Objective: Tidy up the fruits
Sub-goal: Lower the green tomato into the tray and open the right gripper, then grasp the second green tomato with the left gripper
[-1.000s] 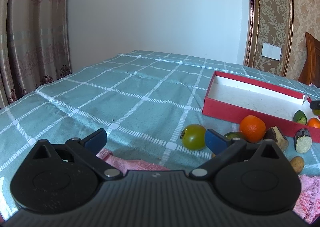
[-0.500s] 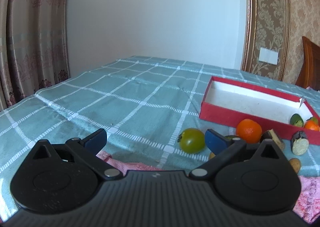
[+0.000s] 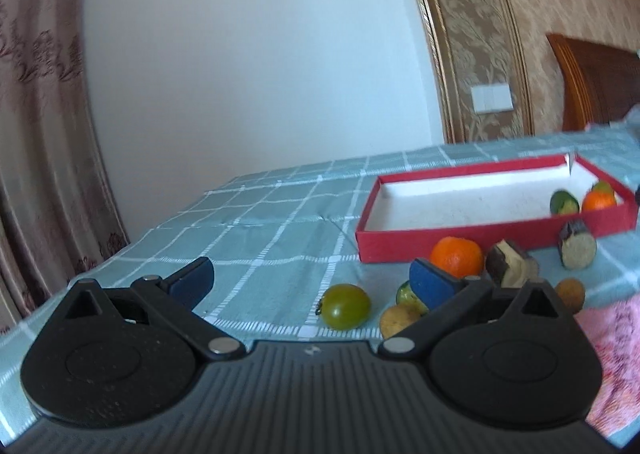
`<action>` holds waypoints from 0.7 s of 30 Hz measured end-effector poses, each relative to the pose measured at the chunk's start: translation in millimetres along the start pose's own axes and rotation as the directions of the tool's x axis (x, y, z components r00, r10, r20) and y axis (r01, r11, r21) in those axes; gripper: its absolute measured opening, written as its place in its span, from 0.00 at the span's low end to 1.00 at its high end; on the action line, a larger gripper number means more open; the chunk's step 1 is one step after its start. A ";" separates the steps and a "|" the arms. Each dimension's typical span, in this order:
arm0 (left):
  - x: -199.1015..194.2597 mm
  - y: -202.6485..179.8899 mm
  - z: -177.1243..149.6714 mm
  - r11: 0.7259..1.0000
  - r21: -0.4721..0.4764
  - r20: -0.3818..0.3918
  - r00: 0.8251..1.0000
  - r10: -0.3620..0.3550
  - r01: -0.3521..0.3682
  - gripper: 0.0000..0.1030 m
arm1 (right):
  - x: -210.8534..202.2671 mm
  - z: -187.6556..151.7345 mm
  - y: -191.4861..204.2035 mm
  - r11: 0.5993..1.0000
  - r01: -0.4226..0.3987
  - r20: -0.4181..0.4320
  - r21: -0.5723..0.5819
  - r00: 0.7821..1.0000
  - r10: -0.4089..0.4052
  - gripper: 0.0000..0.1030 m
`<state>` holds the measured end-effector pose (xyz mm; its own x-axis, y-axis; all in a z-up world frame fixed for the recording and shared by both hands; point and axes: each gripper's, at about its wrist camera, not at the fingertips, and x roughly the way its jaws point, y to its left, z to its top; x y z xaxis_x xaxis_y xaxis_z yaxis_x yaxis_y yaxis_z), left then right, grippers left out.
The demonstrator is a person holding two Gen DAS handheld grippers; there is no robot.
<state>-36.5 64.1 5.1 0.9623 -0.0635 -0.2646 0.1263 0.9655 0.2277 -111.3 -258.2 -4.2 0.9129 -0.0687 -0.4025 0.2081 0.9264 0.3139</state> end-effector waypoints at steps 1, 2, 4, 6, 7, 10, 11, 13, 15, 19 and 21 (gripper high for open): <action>3.6 -1.9 1.4 1.000 0.019 -0.008 1.000 -0.002 0.002 0.99 | 1.1 0.5 -0.8 1.000 -0.003 -0.004 0.004 1.000 0.003 0.69; 6.6 -3.1 3.1 1.000 0.031 -0.012 1.000 -0.002 0.002 0.95 | 1.9 0.6 -1.9 1.000 -0.008 -0.009 0.011 1.000 0.008 0.69; 14.4 -1.9 6.4 0.999 0.029 -0.040 0.999 -0.018 0.019 0.90 | 4.1 0.9 -4.1 1.000 -0.015 -0.021 0.027 1.000 0.016 0.69; 23.3 3.4 9.1 1.000 -0.013 -0.077 0.997 -0.029 0.028 0.90 | 5.0 1.2 -6.3 0.999 -0.021 -0.026 0.041 0.999 0.022 0.68; 28.3 6.6 10.4 0.999 -0.037 -0.101 0.994 -0.029 0.026 0.90 | 5.2 1.2 -7.0 0.999 -0.023 -0.026 0.045 0.999 0.024 0.69; 46.3 17.6 11.4 0.992 -0.121 -0.195 0.979 -0.061 0.038 0.87 | 5.1 1.0 -7.2 0.999 -0.026 -0.025 0.045 0.999 0.027 0.69; 52.1 21.7 10.4 0.987 -0.153 -0.228 0.970 -0.080 0.046 0.85 | 5.7 1.3 -7.1 0.999 -0.026 -0.026 0.045 0.999 0.027 0.69; 63.4 28.4 8.3 0.977 -0.207 -0.283 0.952 -0.113 0.054 0.79 | 6.4 1.3 -7.3 0.999 -0.028 -0.029 0.047 0.999 0.029 0.69; 70.1 35.2 6.0 0.963 -0.260 -0.306 0.941 -0.148 0.067 0.75 | 6.7 1.4 -8.0 0.998 -0.029 -0.032 0.050 0.999 0.030 0.68; 75.8 38.0 6.5 0.949 -0.299 -0.319 0.927 -0.198 0.100 0.63 | 7.2 1.1 -8.6 0.998 -0.029 -0.034 0.056 0.999 0.031 0.69; 76.0 35.7 6.4 0.949 -0.294 -0.322 0.923 -0.210 0.113 0.58 | 7.4 1.4 -8.8 0.998 -0.030 -0.034 0.057 0.999 0.032 0.69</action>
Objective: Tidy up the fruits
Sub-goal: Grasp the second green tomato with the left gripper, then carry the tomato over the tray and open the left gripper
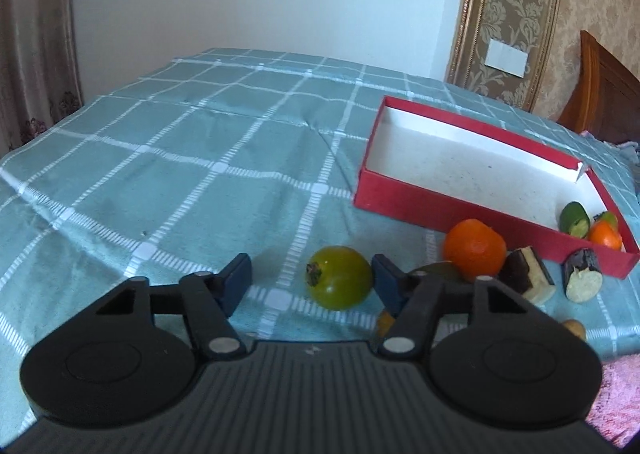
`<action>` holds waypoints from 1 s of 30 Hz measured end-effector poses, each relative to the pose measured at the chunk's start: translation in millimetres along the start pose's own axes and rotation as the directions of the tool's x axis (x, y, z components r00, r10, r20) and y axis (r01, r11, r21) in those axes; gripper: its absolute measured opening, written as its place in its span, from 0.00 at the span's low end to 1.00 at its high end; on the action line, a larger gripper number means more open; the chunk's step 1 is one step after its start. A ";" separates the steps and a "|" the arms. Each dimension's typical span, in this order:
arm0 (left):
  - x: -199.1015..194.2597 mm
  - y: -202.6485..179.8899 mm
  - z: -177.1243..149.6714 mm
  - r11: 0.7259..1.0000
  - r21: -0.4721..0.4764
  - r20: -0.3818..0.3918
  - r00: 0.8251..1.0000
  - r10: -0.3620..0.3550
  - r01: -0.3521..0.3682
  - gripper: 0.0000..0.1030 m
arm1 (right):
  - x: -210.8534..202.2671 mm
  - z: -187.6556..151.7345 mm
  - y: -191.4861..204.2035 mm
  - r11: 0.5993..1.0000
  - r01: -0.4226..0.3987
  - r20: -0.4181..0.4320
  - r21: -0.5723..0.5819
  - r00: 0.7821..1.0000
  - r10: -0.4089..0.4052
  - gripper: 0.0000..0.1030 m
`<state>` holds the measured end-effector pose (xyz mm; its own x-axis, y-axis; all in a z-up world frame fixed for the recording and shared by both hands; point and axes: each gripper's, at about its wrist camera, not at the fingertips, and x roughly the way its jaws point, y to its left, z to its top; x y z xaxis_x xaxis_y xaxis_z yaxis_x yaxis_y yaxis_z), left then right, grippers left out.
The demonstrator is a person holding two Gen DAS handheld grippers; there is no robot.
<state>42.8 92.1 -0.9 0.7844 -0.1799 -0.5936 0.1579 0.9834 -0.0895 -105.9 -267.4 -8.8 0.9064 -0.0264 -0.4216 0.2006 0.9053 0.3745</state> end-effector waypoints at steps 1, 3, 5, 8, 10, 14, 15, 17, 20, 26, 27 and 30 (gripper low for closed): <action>0.3 -0.7 -0.2 1.000 0.002 -0.003 1.000 -0.007 0.007 0.55 | -0.2 -0.1 -0.2 1.000 0.000 0.001 0.001 1.000 0.000 0.69; -0.7 -3.5 -0.9 1.000 0.007 -0.003 1.000 -0.011 0.011 0.51 | -0.3 -0.5 -0.2 1.000 0.000 0.001 0.001 1.000 0.000 0.69; -1.3 -4.5 -0.6 1.000 0.006 -0.003 1.000 -0.024 0.024 0.42 | -0.3 -0.5 -0.3 1.000 0.000 0.000 0.002 1.000 0.000 0.69; -1.6 -7.6 0.1 0.999 0.008 -0.007 0.999 -0.052 0.052 0.31 | -0.2 -0.7 -0.8 1.000 -0.001 0.000 0.003 1.000 0.001 0.69; -2.1 -10.6 -0.6 0.999 0.016 -0.005 0.999 -0.042 0.042 0.31 | -0.2 -0.8 -1.1 1.000 -0.001 0.000 0.004 1.000 0.001 0.69; -3.9 -10.4 -1.7 0.999 0.008 0.000 0.999 -0.037 0.037 0.30 | -0.3 -1.1 -1.8 1.000 -0.004 0.001 0.007 1.000 0.004 0.69; -4.7 -10.6 -1.7 1.000 0.009 0.001 1.000 -0.029 0.029 0.30 | -0.4 -1.1 -1.6 1.000 -0.005 0.001 0.007 1.000 0.005 0.69; -8.7 -11.4 -1.5 1.000 0.012 0.015 1.000 -0.020 0.020 0.30 | -0.6 -1.0 -2.4 1.000 -0.006 0.003 0.007 1.000 0.006 0.69; -18.9 -16.9 3.0 0.999 0.033 0.058 0.998 -0.016 0.014 0.30 | -1.1 -1.5 -1.7 1.000 -0.007 0.007 0.005 1.000 0.007 0.69; -26.2 -46.7 25.6 0.992 0.116 0.134 0.989 -0.060 0.045 0.30 | -0.4 -1.2 -1.7 1.000 -0.015 0.005 0.009 1.000 0.015 0.69; -23.4 -51.7 30.1 0.991 0.126 0.137 0.988 -0.066 0.049 0.30 | -0.3 -1.2 -1.9 1.000 -0.015 0.005 0.011 1.000 0.015 0.69; -10.4 -68.3 44.4 0.986 0.164 0.139 0.988 -0.065 0.042 0.30 | -0.2 -1.1 -2.7 1.000 -0.017 0.003 0.016 1.000 0.017 0.69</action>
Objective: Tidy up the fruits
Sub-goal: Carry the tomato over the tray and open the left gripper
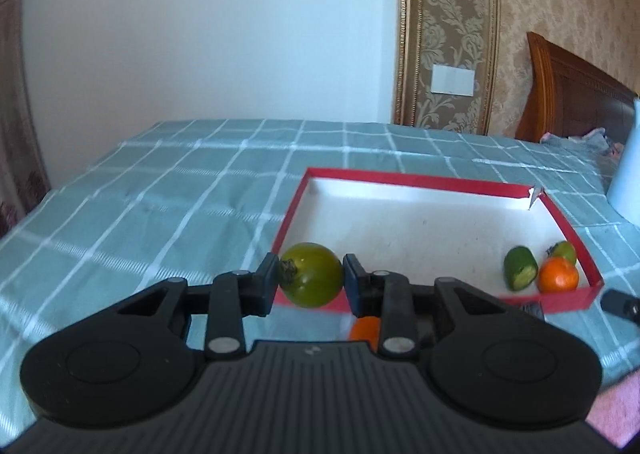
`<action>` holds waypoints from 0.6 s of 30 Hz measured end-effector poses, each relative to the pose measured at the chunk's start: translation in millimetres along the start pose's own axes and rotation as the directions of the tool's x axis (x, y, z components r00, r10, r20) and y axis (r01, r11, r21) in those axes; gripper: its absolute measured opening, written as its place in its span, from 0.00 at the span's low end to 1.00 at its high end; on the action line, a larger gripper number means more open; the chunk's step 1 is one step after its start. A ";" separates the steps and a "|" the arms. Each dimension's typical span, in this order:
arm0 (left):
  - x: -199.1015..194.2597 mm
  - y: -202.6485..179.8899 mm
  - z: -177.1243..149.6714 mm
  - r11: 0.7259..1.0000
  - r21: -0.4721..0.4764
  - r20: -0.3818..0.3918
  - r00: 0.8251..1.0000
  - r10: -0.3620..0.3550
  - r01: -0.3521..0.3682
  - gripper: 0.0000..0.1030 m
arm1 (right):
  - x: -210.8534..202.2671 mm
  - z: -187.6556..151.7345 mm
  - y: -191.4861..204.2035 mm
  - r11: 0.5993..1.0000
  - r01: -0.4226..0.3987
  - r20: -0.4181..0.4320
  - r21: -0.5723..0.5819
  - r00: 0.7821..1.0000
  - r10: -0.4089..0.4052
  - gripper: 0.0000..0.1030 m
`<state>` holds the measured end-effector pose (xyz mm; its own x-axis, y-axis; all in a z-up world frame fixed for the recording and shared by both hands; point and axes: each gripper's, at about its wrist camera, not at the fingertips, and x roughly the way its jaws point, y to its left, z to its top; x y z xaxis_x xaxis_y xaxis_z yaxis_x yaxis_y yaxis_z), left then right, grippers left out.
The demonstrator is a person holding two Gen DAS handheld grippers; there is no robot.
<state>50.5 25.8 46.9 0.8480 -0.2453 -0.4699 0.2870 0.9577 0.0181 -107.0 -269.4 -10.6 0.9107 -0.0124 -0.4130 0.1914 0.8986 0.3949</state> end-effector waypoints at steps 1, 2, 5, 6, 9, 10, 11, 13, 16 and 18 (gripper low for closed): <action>5.4 -3.5 4.8 1.000 0.010 0.003 1.000 0.006 -0.006 0.30 | 0.2 0.0 0.0 1.000 -0.001 -0.001 0.001 1.000 0.001 0.69; 10.7 -7.0 9.6 1.000 0.024 0.007 1.000 0.011 -0.012 0.30 | 0.1 0.0 -0.4 1.000 -0.002 -0.002 0.002 1.000 0.002 0.69; 25.4 -16.5 21.8 0.998 0.067 0.012 1.000 0.008 -0.009 0.30 | 0.4 0.2 -0.8 1.000 -0.004 -0.005 0.006 1.000 0.004 0.69; 29.7 -19.0 24.4 0.997 0.078 0.016 1.000 0.013 -0.014 0.31 | 0.5 0.3 -1.2 1.000 -0.005 -0.005 0.007 1.000 0.005 0.69; 44.8 -24.7 27.8 0.993 0.104 0.004 0.999 0.048 -0.048 0.39 | 1.1 0.4 -2.3 1.000 -0.010 -0.005 0.013 1.000 0.010 0.69; 48.8 -25.9 27.7 0.993 0.109 0.003 0.999 0.054 -0.054 0.53 | 1.6 0.6 -2.7 1.000 -0.010 -0.006 0.013 1.000 0.011 0.69; 52.2 -27.6 26.9 0.991 0.120 0.006 0.998 0.062 -0.063 0.67 | 1.8 0.5 -2.8 1.000 -0.012 -0.007 0.013 1.000 0.012 0.69; 55.8 -30.3 23.6 0.986 0.151 0.019 0.998 0.067 -0.069 0.78 | 1.7 0.4 -3.0 1.000 -0.015 -0.008 0.013 1.000 0.015 0.69; 64.0 -34.3 17.8 0.977 0.195 0.005 0.996 0.088 -0.087 0.78 | 2.6 0.3 -2.9 1.000 -0.017 -0.012 0.014 1.000 0.017 0.69; 69.8 -32.7 12.0 0.975 0.202 -0.023 0.995 0.095 -0.088 0.78 | 3.0 0.4 -3.6 1.000 -0.019 -0.013 0.015 1.000 0.019 0.69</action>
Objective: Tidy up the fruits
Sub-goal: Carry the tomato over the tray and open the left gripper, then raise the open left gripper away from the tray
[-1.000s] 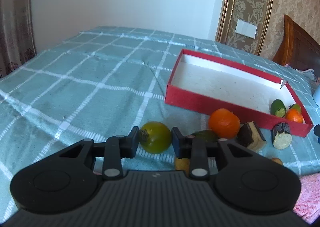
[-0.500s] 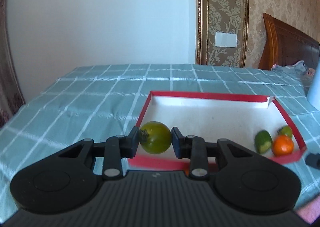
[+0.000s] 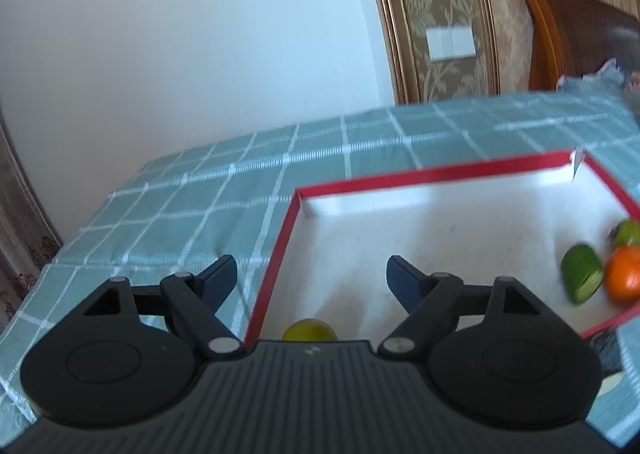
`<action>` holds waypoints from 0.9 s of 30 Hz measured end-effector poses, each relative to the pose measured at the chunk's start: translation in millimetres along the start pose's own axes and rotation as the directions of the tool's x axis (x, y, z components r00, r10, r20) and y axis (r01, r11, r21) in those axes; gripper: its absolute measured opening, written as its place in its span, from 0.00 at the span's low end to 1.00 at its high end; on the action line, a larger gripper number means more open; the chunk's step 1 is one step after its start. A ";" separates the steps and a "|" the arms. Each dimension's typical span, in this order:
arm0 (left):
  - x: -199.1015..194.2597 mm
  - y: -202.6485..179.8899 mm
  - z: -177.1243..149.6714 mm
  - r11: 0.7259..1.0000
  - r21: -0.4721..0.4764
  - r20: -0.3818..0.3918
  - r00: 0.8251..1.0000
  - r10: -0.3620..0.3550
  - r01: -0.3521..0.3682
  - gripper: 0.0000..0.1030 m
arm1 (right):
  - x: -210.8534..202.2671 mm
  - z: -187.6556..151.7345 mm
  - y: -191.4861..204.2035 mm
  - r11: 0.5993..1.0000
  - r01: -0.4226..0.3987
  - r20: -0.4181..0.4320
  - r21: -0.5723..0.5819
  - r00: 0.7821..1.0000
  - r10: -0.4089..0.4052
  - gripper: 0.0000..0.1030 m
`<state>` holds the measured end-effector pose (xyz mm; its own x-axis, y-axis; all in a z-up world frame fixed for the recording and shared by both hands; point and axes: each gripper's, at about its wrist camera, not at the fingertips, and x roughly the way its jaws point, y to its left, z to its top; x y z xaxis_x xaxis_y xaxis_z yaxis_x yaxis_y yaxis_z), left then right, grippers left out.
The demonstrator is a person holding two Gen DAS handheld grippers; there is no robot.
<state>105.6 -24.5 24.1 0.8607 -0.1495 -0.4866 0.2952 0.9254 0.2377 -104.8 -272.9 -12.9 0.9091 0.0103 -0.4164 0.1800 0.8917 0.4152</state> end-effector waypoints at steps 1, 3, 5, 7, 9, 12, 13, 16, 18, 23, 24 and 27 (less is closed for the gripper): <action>3.9 1.0 -3.2 1.000 -0.004 -0.027 1.000 0.000 0.000 0.78 | 0.1 0.1 -0.1 1.000 0.000 0.000 0.001 1.000 0.000 0.69; 12.1 4.1 -12.2 1.000 -0.021 -0.100 0.995 0.005 -0.007 0.78 | 0.1 0.1 -0.2 1.000 0.000 0.001 0.001 1.000 0.000 0.69; 15.0 14.9 -20.6 0.995 -0.100 -0.140 0.989 -0.042 0.028 0.81 | 0.4 0.5 -0.2 1.000 0.000 0.002 0.004 1.000 -0.001 0.69; 13.7 24.6 -24.4 0.987 -0.156 -0.169 0.984 -0.062 0.036 0.84 | 0.6 0.6 -0.6 1.000 0.001 0.002 0.006 1.000 -0.001 0.69; 7.2 25.3 -28.7 0.987 -0.157 -0.174 0.983 -0.065 0.038 0.84 | 0.7 0.8 -1.0 1.000 0.001 0.001 0.007 1.000 -0.001 0.69; -12.3 22.6 -30.5 0.995 -0.103 -0.122 0.992 -0.027 0.014 0.73 | 0.6 0.5 -0.9 1.000 -0.001 0.002 0.010 1.000 0.001 0.70; -22.4 24.6 -30.0 0.994 -0.107 -0.086 0.996 -0.027 0.017 0.74 | 0.2 0.5 -0.9 1.000 -0.002 0.003 0.008 1.000 0.002 0.71; -57.9 34.6 -28.3 0.991 -0.134 0.024 1.000 -0.007 0.010 0.83 | -0.7 0.3 -0.5 1.000 -0.008 0.007 0.003 1.000 0.008 0.72; -81.4 43.2 -32.3 0.988 -0.155 0.089 0.995 0.034 -0.019 0.92 | -1.3 0.0 -0.6 1.000 -0.011 0.010 0.002 1.000 0.011 0.72; -116.9 66.7 -59.5 0.974 -0.201 0.152 0.979 0.138 -0.106 0.93 | -9.2 -3.1 5.8 0.998 -0.057 0.033 -0.031 0.998 0.058 0.72; -120.2 71.2 -65.0 0.968 -0.219 0.150 0.976 0.155 -0.120 0.93 | -9.9 -3.9 10.2 0.996 -0.074 0.030 -0.051 0.997 0.075 0.72; -127.5 82.3 -85.9 0.955 -0.263 0.136 0.975 0.176 -0.136 0.95 | -14.1 -9.1 28.3 0.986 -0.092 0.018 -0.136 0.995 0.095 0.72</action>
<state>-15.4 100.6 33.5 0.9475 -0.0305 -0.3183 0.0561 0.9958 0.0718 -115.9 -243.6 -2.7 0.9285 0.0871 -0.3609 0.0432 0.9402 0.3379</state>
